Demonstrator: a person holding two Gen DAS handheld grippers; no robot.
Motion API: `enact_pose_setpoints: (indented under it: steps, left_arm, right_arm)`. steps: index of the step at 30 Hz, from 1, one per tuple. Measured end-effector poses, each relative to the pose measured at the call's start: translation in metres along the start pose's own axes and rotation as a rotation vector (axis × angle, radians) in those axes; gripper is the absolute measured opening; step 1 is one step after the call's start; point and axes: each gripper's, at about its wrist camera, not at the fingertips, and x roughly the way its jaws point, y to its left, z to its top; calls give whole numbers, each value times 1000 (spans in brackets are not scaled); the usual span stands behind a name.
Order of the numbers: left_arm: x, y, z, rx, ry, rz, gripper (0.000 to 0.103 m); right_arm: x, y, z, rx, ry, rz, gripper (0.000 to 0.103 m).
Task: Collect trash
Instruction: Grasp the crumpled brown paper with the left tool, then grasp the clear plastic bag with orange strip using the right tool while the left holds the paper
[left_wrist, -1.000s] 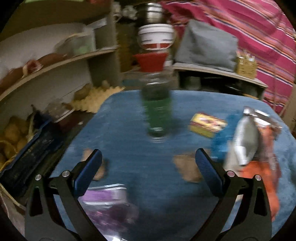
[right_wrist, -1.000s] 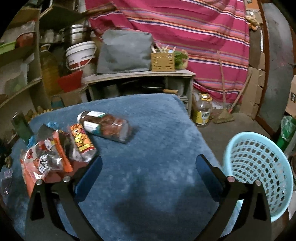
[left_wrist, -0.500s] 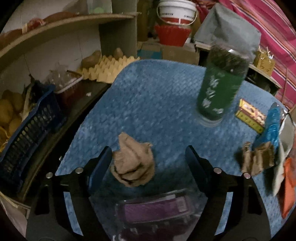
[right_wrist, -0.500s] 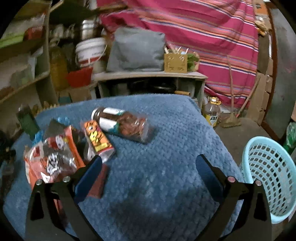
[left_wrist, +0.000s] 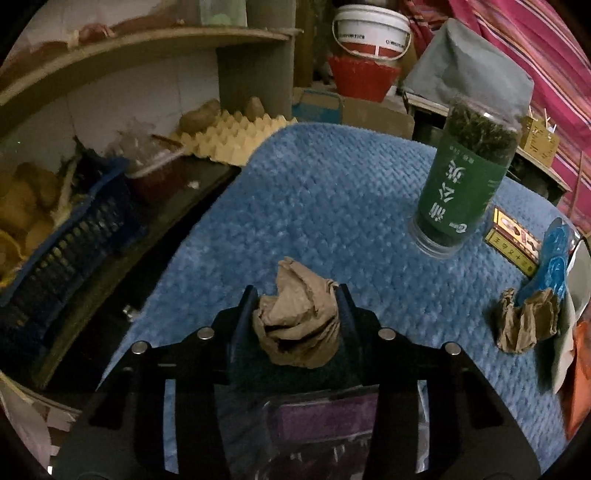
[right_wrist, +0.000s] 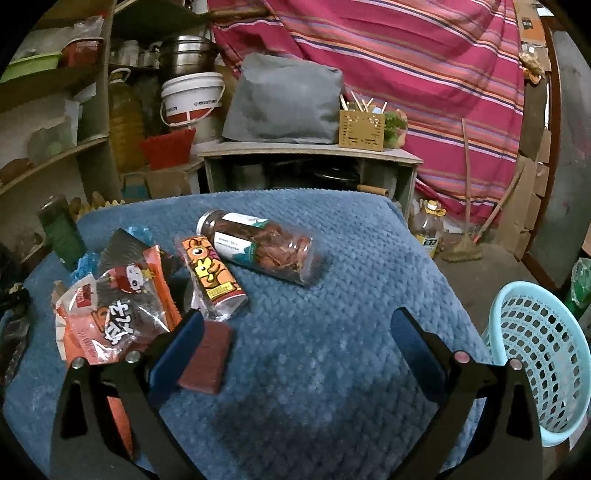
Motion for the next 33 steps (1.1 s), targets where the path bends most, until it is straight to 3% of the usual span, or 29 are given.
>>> enact_pose_setpoints:
  steps: [9,15,27,31,32,33]
  left_arm:
    - [-50,-36,-7,76,-105,-35,42]
    - [-52,-62,-13,143,-105,-61,42]
    - [-60,-69,-21,150,-107,-88,42]
    - [-60,-68,-17,132,-105,-103,42]
    - [-60,-69,-17,134,-108,-101,42]
    - [-61,-71,-17,138,-111,-102,42]
  right_arm:
    - [-6,31,-3,-60,-7,123,99]
    - [-19,74,-10,-167,-22,176,99]
    - [-10,136,-23,-294,9,117,97]
    - [3,136,-20,-289,52,119,73]
    - [5,132,-20,-270,66,139,61]
    - [7,129,-19,-254,74,157,57]
